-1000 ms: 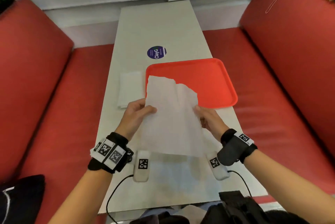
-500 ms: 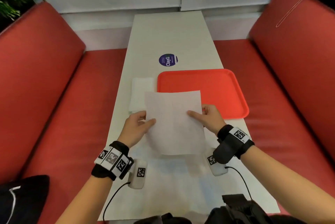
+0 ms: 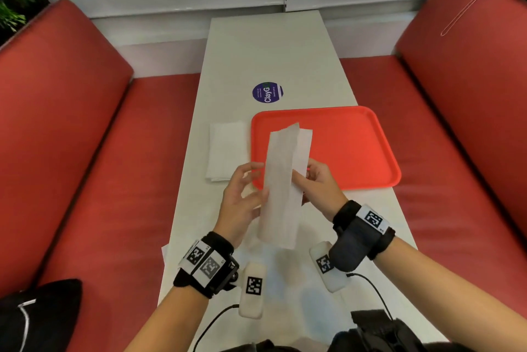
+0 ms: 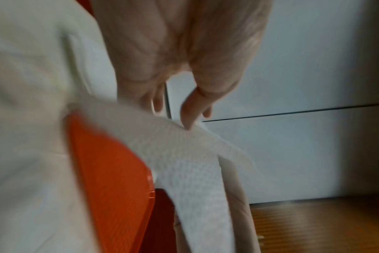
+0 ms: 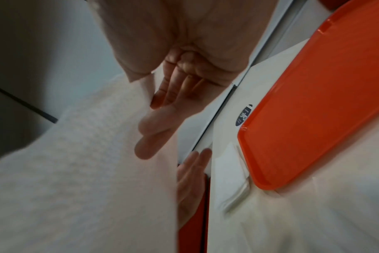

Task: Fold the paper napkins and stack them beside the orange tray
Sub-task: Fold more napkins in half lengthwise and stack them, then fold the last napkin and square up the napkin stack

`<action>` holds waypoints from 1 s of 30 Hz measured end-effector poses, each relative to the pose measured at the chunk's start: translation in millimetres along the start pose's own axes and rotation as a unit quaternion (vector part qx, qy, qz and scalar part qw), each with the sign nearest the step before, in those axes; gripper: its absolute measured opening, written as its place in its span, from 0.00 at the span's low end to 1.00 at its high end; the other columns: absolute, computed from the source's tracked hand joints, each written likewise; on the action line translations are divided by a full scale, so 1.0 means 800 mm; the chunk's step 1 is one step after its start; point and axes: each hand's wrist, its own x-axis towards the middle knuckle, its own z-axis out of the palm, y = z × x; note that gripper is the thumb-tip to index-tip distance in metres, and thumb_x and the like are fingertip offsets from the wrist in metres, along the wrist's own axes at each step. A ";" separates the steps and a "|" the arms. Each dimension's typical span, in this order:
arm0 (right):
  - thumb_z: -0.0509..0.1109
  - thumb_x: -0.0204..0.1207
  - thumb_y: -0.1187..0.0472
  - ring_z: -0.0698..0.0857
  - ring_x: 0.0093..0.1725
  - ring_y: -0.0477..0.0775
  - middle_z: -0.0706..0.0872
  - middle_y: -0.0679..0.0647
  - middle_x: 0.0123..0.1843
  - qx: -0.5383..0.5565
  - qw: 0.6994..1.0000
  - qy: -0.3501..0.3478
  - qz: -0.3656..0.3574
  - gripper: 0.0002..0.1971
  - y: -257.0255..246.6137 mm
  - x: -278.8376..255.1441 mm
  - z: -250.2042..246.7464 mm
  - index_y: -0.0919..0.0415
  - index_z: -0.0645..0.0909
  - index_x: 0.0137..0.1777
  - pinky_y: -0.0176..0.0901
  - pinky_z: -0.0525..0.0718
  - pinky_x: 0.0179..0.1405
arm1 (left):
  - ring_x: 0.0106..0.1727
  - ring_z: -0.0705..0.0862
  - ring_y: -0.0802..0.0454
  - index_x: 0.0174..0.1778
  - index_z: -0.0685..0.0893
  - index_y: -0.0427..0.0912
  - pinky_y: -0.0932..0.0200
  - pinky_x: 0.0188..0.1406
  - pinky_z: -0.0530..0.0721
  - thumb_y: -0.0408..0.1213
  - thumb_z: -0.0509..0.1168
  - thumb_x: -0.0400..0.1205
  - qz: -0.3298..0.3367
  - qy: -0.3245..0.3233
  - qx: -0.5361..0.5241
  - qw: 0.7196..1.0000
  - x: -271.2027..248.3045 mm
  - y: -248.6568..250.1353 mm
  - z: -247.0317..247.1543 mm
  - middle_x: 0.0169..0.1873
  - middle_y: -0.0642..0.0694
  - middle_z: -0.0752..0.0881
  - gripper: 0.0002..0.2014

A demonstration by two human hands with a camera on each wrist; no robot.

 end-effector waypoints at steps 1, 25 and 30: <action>0.65 0.83 0.65 0.85 0.24 0.40 0.89 0.43 0.28 0.000 1.000 0.000 0.007 0.04 0.005 0.003 0.000 0.60 0.81 0.53 0.32 0.76 0.17 | 0.54 0.88 0.48 0.63 0.80 0.44 0.49 0.46 0.88 0.21 0.67 0.80 -0.019 -0.002 -0.019 1.000 0.002 -0.003 -0.001 0.59 0.43 0.86 0.19; 0.63 0.85 0.56 0.87 0.24 0.61 0.91 0.64 0.39 0.006 0.990 0.084 0.110 0.13 0.044 0.052 -0.078 0.66 0.78 0.58 0.42 0.81 0.21 | 0.67 0.78 0.35 0.72 0.80 0.45 0.55 0.68 0.77 0.27 0.77 0.73 -0.081 0.109 0.373 0.918 0.260 -0.054 -0.171 0.73 0.44 0.78 0.31; 0.63 0.85 0.57 0.87 0.24 0.62 0.90 0.66 0.39 -0.009 0.989 0.090 0.117 0.12 0.057 0.042 -0.085 0.67 0.78 0.57 0.43 0.80 0.20 | 0.68 0.76 0.40 0.69 0.83 0.47 0.52 0.69 0.76 0.33 0.79 0.72 -0.074 0.144 0.439 0.884 0.263 -0.074 -0.170 0.72 0.43 0.69 0.28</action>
